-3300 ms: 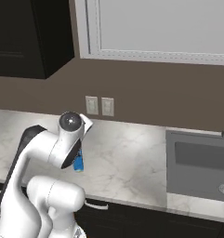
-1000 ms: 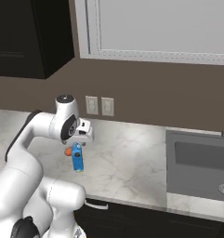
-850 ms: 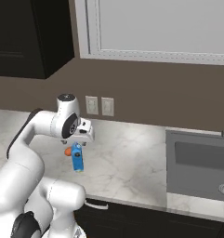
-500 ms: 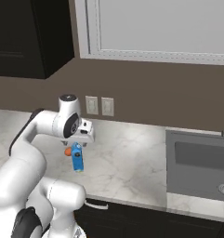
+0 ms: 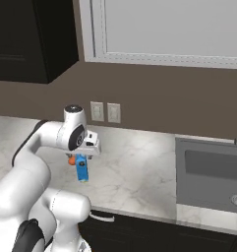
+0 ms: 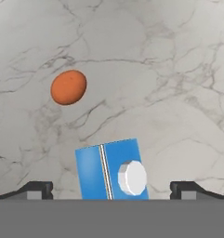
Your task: Gather the eggs and milk located in the vicinity of the sink area and place them right next to the bowl.
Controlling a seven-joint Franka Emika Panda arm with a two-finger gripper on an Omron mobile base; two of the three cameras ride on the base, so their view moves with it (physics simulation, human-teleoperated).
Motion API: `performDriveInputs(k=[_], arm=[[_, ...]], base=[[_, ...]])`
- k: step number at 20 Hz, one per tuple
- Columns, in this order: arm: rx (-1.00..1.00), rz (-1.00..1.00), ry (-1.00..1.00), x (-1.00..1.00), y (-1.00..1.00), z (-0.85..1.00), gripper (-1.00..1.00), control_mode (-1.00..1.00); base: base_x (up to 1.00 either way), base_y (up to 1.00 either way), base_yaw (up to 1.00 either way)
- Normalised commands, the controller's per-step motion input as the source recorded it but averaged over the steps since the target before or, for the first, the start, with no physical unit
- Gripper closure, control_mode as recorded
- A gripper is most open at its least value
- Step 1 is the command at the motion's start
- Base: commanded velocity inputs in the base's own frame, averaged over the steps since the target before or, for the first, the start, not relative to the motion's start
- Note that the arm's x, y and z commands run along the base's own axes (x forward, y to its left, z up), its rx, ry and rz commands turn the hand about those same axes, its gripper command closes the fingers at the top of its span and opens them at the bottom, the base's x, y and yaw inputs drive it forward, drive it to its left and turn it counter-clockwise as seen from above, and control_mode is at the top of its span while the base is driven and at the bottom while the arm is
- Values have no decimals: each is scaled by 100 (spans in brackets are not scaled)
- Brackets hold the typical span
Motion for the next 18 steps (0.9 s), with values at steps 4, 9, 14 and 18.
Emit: performDriveInputs(k=[4, 9, 14, 18], arm=[[0, 0, 0, 0, 0, -15, -100, -100], [0, 0, 1, 0, 0, -18, -100, -100], [0, 0, 2, 0, 0, -25, 100, -100], [0, 0, 5, 0, 1, -27, 100, -100]], base=[[0, 0, 0], [0, 0, 0], [0, 0, 0], [0, 0, 0]])
